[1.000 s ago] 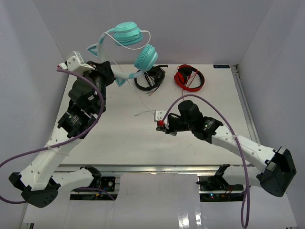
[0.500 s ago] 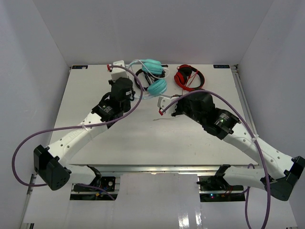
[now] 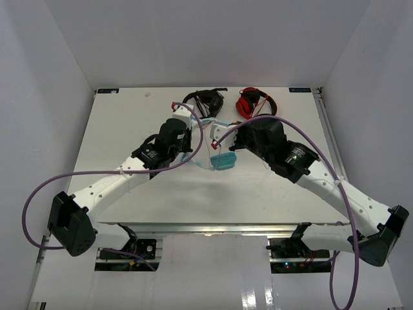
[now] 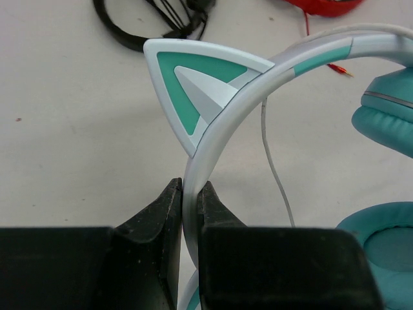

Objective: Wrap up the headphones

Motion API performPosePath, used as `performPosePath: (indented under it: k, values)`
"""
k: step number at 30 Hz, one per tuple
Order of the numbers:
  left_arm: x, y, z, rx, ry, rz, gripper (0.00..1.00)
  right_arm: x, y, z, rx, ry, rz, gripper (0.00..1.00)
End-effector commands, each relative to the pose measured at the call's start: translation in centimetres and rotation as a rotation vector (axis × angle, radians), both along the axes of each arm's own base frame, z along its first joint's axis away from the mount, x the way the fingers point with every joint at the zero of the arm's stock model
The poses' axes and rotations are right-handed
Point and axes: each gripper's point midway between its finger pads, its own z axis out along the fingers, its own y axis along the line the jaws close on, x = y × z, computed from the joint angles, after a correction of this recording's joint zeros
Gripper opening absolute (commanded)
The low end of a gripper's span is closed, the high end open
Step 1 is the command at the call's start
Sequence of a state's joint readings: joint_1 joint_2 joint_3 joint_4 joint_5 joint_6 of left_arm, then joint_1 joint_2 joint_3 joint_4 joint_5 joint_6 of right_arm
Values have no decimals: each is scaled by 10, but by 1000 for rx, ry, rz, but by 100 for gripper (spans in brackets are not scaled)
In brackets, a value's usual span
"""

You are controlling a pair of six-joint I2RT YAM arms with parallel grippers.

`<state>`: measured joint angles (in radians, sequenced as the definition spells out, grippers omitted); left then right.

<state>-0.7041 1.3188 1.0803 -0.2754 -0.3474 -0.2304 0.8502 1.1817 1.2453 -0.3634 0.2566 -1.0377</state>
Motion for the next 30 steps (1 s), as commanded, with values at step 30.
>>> performPosePath:
  k: [30]
  values:
    - [-68,-53,76,-190,-126,-501,0,-39,15,-1,535,578,460,13]
